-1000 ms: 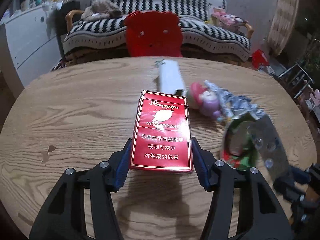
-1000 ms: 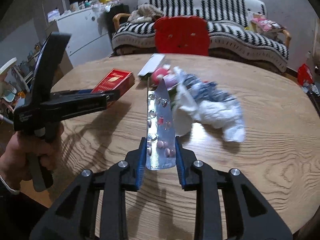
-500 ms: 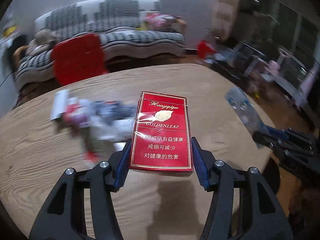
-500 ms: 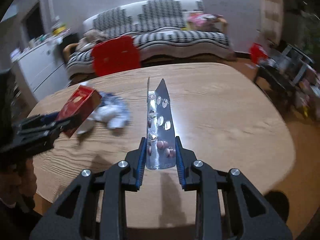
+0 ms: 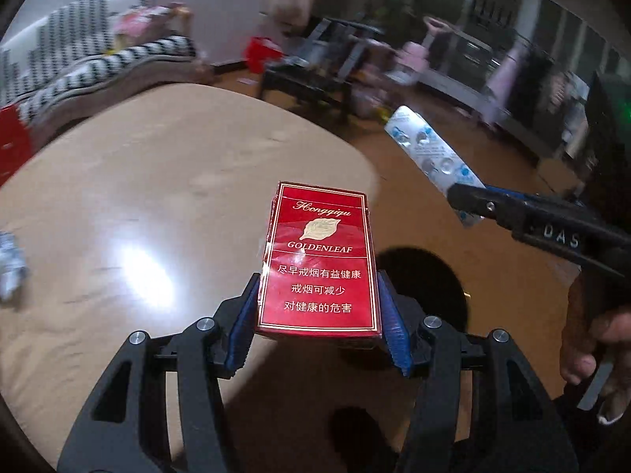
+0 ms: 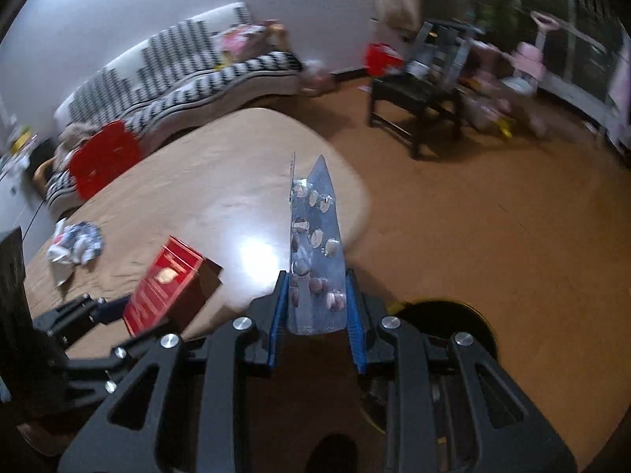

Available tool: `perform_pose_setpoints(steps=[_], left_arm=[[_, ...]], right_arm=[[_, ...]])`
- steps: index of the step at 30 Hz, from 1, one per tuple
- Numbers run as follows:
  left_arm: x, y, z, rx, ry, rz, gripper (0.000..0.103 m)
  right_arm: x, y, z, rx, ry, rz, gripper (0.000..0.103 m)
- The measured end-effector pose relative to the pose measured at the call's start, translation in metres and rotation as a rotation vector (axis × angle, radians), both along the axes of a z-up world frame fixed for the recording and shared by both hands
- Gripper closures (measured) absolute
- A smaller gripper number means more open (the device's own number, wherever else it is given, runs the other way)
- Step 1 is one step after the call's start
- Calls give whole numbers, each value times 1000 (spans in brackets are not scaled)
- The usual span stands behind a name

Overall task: Collect trash
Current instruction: 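Carry the red box and blister pack to the black bin and release both, then return both tools to the table above the remaining trash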

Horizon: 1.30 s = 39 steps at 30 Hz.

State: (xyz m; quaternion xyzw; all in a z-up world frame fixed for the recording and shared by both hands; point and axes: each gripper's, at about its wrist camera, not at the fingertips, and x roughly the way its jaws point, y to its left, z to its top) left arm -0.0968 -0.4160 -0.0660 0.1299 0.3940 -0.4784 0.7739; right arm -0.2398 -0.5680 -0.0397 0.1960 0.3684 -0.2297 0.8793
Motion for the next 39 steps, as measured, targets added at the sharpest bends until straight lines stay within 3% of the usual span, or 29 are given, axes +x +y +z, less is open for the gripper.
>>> perform_pose_setpoints(steps=[11, 25, 28, 29, 31, 39], left_arm=[[-62, -100, -66, 89, 96, -200, 48], [-62, -138, -95, 124, 140, -240, 48], [-65, -139, -98, 128, 136, -241, 47], [-65, -138, -99, 129, 136, -241, 41], [-65, -140, -100, 133, 135, -235, 24], [-56, -130, -90, 121, 124, -196, 22]], right_arm=[[-72, -76, -73, 188, 172, -191, 75], [-76, -81, -76, 196, 183, -220, 75], [-75, -84, -74, 190, 180, -237, 66], [-76, -84, -74, 196, 181, -243, 50], [-78, -84, -71, 186, 166, -257, 39], [-61, -69, -53, 164, 142, -212, 39]])
